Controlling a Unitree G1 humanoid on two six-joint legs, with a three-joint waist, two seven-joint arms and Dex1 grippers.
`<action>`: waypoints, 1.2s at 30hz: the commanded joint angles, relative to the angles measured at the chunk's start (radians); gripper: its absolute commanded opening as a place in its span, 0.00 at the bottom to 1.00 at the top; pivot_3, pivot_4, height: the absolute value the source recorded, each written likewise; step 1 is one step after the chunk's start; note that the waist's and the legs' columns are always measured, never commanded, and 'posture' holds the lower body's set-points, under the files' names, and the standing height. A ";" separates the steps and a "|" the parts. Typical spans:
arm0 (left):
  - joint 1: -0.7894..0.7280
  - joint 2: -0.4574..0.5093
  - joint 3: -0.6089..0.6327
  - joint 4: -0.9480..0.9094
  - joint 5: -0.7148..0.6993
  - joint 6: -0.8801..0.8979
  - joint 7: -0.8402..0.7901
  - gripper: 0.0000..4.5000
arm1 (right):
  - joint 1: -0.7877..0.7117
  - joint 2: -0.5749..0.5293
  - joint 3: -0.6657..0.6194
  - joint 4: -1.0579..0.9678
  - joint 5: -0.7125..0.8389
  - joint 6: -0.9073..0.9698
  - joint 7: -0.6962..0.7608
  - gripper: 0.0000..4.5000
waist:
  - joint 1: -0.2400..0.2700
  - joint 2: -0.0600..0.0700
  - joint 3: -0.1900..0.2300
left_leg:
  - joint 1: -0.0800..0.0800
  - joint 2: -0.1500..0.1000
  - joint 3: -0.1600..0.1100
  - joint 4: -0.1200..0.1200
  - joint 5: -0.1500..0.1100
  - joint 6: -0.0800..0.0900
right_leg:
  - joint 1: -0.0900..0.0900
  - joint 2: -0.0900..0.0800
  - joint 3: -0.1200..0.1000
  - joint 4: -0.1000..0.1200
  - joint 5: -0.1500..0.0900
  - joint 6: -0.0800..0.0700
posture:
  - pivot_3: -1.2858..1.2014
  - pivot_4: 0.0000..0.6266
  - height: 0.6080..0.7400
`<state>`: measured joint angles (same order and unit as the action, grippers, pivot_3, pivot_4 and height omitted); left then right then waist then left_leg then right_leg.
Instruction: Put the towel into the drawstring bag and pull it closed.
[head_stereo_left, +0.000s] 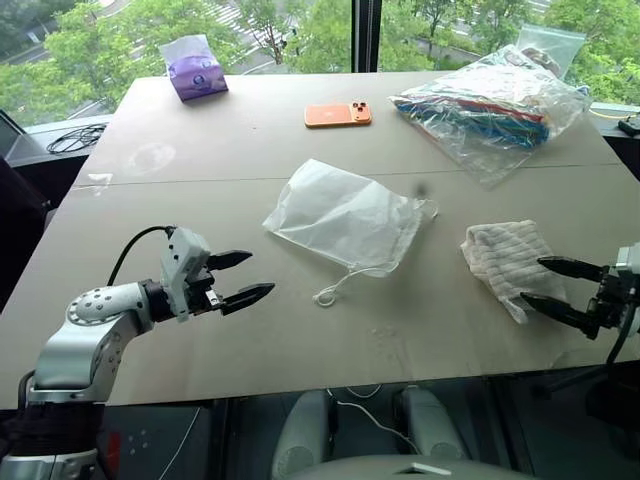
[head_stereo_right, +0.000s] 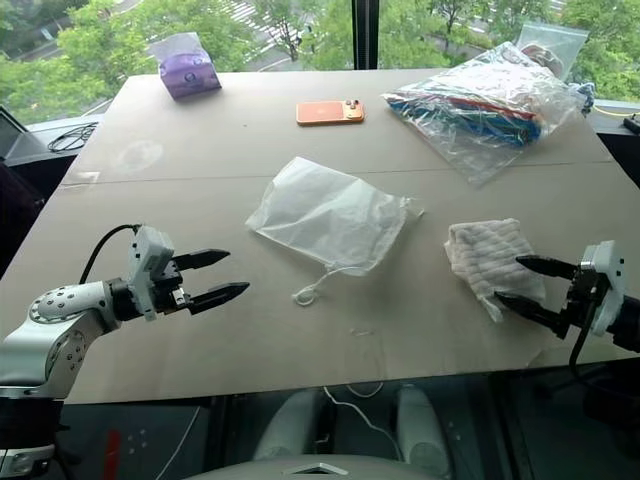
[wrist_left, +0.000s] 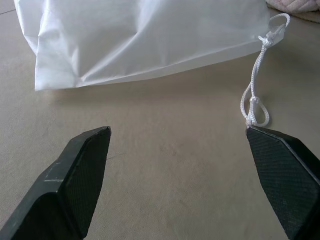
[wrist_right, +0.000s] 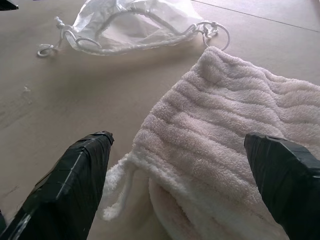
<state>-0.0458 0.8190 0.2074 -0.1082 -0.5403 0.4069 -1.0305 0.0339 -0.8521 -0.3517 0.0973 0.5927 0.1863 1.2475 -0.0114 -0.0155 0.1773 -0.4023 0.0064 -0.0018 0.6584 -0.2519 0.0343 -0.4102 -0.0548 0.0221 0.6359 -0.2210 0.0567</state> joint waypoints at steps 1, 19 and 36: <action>-0.026 0.009 0.020 -0.030 0.003 -0.019 -0.006 0.99 | 0.083 0.018 -0.102 -0.046 0.017 -0.037 -0.007 1.00 | 0.001 0.000 0.000 | 0.000 0.000 0.000 0.000 0.000 0.000 | 0.000 0.000 0.000 0.000 0.000 0.001 | 0.52 0.24 1.00; -0.162 -0.006 -0.051 -0.029 0.003 0.012 -0.034 0.99 | 0.214 0.078 -0.183 -0.274 0.081 0.047 -0.126 1.00 | 0.009 0.000 0.000 | 0.003 0.000 0.002 0.001 0.000 0.000 | 0.000 0.001 0.003 0.004 0.001 0.004 | 0.52 0.24 1.00; -0.564 -0.495 -0.514 -0.032 0.425 0.138 0.475 0.99 | 0.227 0.133 -0.157 -0.476 0.117 0.087 -0.235 1.00 | 0.019 -0.001 0.000 | 0.001 -0.002 -0.001 0.011 0.000 0.000 | 0.004 0.003 0.003 0.007 0.001 0.005 | 0.52 0.24 1.00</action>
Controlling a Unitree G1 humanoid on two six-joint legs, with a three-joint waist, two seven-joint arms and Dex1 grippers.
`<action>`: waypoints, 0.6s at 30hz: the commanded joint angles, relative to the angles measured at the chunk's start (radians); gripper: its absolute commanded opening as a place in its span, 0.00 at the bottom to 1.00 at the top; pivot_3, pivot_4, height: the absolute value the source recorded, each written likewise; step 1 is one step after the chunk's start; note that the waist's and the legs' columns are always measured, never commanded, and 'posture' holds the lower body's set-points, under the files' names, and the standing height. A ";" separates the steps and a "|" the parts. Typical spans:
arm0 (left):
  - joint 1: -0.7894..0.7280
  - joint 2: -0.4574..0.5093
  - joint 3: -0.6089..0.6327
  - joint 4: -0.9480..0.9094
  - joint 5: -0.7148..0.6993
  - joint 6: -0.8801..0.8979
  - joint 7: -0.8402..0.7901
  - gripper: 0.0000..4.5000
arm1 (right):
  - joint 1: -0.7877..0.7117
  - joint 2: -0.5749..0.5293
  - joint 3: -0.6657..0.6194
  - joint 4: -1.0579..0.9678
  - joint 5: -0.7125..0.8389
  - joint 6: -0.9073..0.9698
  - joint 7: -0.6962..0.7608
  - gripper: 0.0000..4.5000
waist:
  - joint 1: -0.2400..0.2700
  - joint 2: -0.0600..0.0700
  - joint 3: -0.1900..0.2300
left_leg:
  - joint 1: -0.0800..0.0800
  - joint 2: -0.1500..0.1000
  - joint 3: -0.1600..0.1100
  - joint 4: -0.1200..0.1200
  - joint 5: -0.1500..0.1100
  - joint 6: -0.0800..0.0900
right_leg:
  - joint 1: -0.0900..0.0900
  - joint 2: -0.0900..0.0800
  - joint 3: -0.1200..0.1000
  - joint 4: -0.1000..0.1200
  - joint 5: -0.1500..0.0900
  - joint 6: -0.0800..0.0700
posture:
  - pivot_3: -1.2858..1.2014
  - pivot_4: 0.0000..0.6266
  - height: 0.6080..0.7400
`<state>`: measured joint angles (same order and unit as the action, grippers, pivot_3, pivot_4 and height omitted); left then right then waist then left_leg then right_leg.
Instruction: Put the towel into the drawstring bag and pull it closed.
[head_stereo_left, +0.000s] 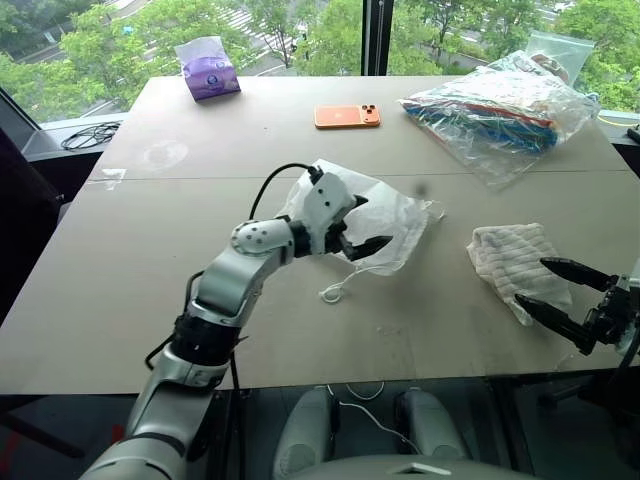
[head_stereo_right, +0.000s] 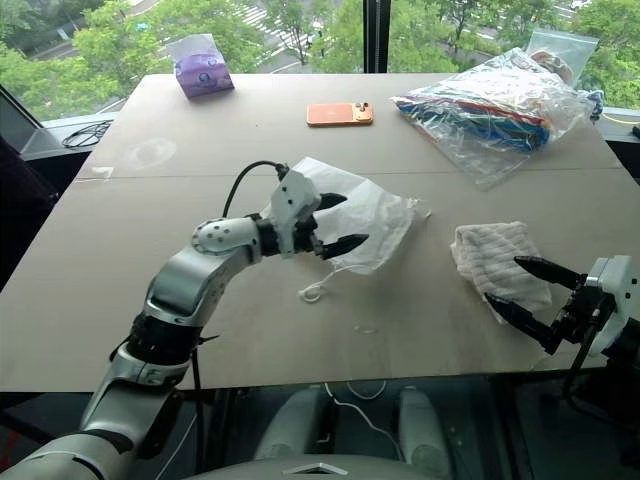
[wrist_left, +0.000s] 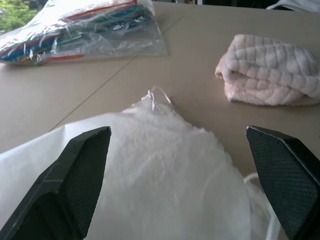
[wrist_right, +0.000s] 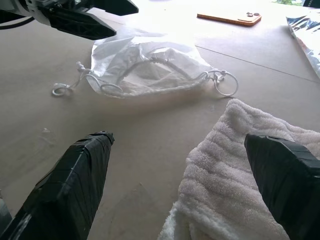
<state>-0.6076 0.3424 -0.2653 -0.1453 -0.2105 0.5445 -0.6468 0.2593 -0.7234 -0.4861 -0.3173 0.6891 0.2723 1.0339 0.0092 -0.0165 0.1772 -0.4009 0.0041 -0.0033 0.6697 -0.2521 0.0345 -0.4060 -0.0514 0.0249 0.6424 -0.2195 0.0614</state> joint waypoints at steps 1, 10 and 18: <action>0.002 -0.033 -0.061 0.012 0.132 -0.008 0.123 0.99 | 0.006 0.008 -0.024 -0.079 0.023 0.004 -0.030 1.00 | -0.003 0.000 0.000 | 0.001 0.000 0.000 -0.001 0.000 0.000 | 0.000 0.001 0.001 0.000 0.000 0.000 | 0.52 0.24 1.00; 0.031 -0.110 -0.187 -0.005 0.310 0.005 0.237 0.99 | 0.045 0.038 -0.030 -0.165 0.031 0.003 -0.085 1.00 | 0.005 0.000 0.000 | 0.000 0.001 0.000 0.000 0.000 0.000 | 0.000 0.000 0.001 0.000 0.000 0.000 | 0.52 0.24 1.00; 0.059 -0.162 -0.245 -0.035 0.394 0.101 0.271 0.99 | 0.083 0.051 -0.043 -0.184 0.027 -0.013 -0.091 1.00 | 0.004 0.001 0.000 | 0.000 0.001 -0.001 -0.001 0.000 0.000 | 0.000 0.001 0.000 0.000 0.000 0.000 | 0.52 0.24 1.00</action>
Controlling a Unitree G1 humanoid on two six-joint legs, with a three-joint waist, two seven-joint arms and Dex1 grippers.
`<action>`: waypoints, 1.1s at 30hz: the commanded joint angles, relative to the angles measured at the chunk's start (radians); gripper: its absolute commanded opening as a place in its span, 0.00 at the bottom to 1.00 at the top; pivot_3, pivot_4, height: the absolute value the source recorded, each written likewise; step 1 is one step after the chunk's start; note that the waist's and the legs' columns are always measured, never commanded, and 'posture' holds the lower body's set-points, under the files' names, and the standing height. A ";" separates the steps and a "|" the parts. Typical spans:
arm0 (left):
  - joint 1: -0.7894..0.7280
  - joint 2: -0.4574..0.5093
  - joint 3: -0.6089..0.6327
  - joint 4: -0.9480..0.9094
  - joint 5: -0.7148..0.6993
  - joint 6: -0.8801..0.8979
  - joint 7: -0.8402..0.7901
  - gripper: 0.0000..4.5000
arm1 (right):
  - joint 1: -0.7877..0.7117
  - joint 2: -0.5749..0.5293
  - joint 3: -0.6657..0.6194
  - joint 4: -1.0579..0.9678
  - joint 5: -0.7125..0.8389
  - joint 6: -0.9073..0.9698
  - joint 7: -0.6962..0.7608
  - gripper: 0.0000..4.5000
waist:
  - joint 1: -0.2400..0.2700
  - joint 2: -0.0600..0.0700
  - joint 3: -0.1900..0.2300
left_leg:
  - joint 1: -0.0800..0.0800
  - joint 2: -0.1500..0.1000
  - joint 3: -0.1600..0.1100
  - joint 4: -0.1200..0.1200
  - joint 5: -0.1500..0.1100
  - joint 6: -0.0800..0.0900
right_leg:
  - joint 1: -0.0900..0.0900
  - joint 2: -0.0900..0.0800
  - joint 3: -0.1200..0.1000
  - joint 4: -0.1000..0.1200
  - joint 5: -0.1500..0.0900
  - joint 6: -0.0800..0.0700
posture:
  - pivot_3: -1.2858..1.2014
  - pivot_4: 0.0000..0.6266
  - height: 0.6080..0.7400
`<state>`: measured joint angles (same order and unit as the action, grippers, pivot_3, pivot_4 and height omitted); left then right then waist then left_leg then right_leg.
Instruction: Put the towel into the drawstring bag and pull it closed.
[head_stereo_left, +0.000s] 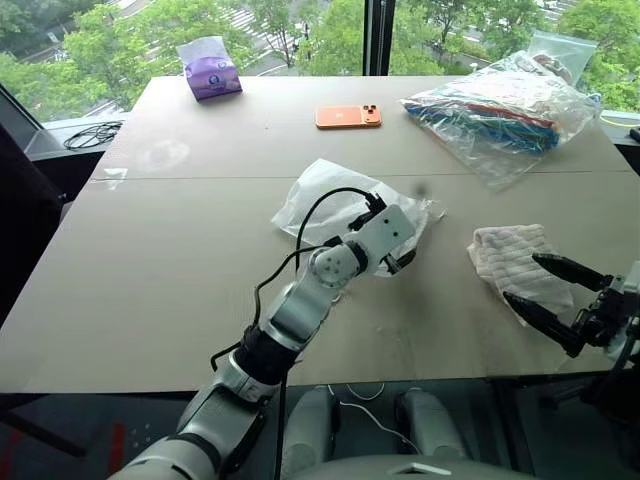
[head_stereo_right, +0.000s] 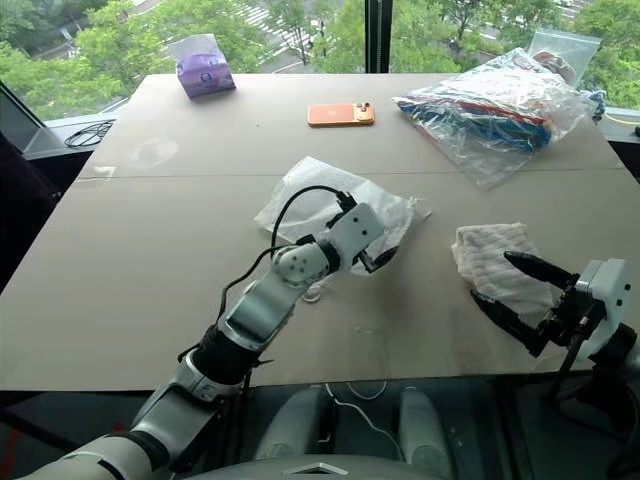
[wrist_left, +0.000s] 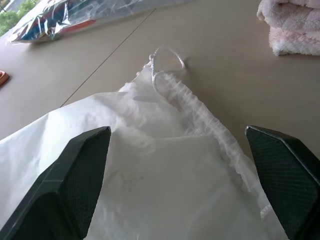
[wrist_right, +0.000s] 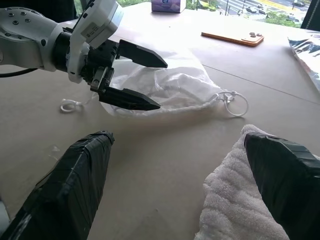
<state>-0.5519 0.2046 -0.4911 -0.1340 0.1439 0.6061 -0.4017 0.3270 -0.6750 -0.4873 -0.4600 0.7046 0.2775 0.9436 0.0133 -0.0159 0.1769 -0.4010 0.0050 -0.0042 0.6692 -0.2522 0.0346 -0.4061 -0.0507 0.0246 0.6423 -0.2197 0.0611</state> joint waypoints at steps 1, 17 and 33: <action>0.006 -0.028 -0.020 -0.043 0.052 0.050 0.035 0.99 | 0.022 0.003 -0.045 -0.043 0.013 -0.020 0.000 1.00 | 0.000 0.000 0.000 | 0.000 0.000 0.000 0.000 0.000 0.000 | 0.000 0.000 0.000 0.000 0.000 0.000 | 0.52 0.24 1.00; 0.057 -0.030 0.067 -0.026 0.089 0.051 0.103 0.06 | 0.014 -0.009 -0.029 -0.009 0.007 -0.039 0.022 1.00 | 0.001 0.000 0.000 | 0.000 0.000 0.000 0.000 0.000 0.000 | 0.000 0.000 0.000 0.000 0.000 0.000 | 0.52 0.24 1.00; -0.086 0.051 0.354 0.032 -0.160 0.062 -0.069 0.03 | -0.119 -0.125 -0.060 0.173 -0.080 0.213 -0.209 1.00 | 0.000 0.000 0.000 | 0.000 0.000 0.001 0.000 0.000 0.000 | 0.000 -0.001 0.001 0.000 0.000 0.000 | 0.52 0.24 1.00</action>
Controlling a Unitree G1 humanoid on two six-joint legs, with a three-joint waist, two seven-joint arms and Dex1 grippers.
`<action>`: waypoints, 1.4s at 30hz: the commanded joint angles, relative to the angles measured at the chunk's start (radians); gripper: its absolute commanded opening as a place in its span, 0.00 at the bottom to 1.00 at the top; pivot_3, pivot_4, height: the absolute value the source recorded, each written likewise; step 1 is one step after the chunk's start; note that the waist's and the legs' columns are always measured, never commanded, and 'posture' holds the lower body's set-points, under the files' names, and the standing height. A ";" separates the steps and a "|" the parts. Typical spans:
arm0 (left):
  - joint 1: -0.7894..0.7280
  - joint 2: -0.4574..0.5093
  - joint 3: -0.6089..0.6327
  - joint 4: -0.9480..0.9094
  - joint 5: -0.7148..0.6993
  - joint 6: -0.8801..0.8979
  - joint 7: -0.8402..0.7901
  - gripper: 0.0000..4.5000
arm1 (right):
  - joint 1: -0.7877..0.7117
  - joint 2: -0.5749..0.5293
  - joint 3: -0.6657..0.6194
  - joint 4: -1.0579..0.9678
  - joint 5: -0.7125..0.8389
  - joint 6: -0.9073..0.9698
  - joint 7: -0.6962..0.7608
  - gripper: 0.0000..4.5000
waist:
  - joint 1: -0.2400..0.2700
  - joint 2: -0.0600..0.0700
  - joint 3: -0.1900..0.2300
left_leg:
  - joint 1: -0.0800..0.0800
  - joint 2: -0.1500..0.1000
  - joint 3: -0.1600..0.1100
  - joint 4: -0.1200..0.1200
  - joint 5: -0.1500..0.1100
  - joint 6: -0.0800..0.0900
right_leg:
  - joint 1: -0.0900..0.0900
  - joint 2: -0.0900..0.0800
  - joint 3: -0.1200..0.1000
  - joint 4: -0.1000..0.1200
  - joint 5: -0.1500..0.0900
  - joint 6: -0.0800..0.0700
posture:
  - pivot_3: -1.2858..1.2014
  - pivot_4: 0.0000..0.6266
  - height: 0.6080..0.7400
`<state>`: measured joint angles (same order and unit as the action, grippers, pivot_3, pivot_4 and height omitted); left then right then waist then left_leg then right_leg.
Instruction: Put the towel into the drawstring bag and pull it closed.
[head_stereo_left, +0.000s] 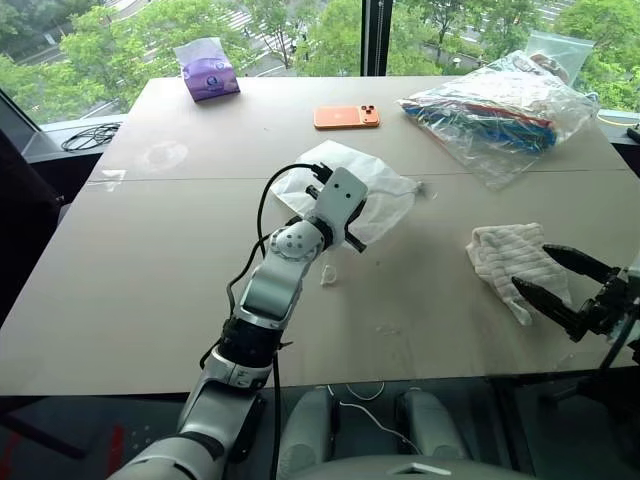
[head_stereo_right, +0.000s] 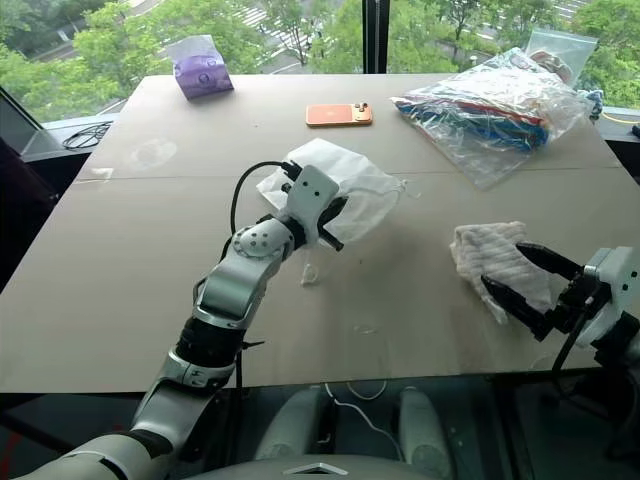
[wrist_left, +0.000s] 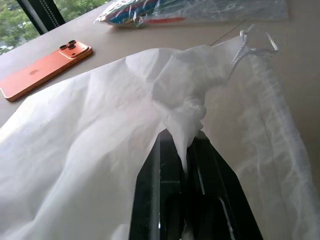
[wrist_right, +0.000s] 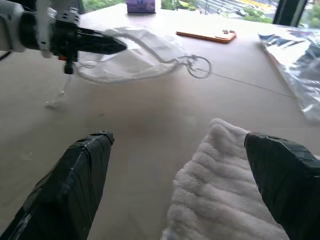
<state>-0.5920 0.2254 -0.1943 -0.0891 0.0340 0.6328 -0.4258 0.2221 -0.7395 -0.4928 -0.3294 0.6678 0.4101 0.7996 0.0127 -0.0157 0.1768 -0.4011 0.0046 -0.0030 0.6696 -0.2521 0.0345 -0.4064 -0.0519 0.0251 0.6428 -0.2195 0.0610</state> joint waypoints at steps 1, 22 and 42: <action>-0.061 0.043 0.073 -0.011 -0.070 0.048 -0.062 0.03 | -0.018 -0.083 -0.046 0.053 -0.056 0.097 -0.067 1.00 | 0.001 0.000 0.000 | 0.000 0.000 0.000 0.000 0.000 0.000 | 0.000 0.000 0.000 0.000 0.000 0.000 | 0.52 0.24 1.00; -0.118 0.125 0.097 0.037 -0.113 0.053 -0.104 0.03 | -0.372 0.047 0.357 0.210 -0.052 0.550 -0.175 1.00 | -0.034 -0.009 -0.005 | 0.001 0.001 0.000 -0.001 0.000 0.000 | 0.000 0.003 0.000 0.000 0.000 0.000 | 0.52 0.24 1.00; -0.133 0.117 0.105 0.021 -0.184 0.141 -0.112 0.00 | -0.547 0.031 0.298 0.129 0.019 0.599 -0.040 0.02 | -0.051 -0.018 -0.011 | 0.005 0.004 -0.001 0.000 0.000 0.000 | 0.003 0.003 0.000 0.001 0.001 -0.001 | 0.52 0.24 1.00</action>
<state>-0.6997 0.3435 -0.1025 -0.0301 -0.1312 0.7771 -0.5309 -0.2736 -0.7050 -0.1445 -0.1228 0.6065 0.9820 0.7222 -0.0380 -0.0338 0.1653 -0.3971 0.0081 -0.0038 0.6693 -0.2522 0.0344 -0.4047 -0.0489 0.0253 0.6444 -0.2188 0.0601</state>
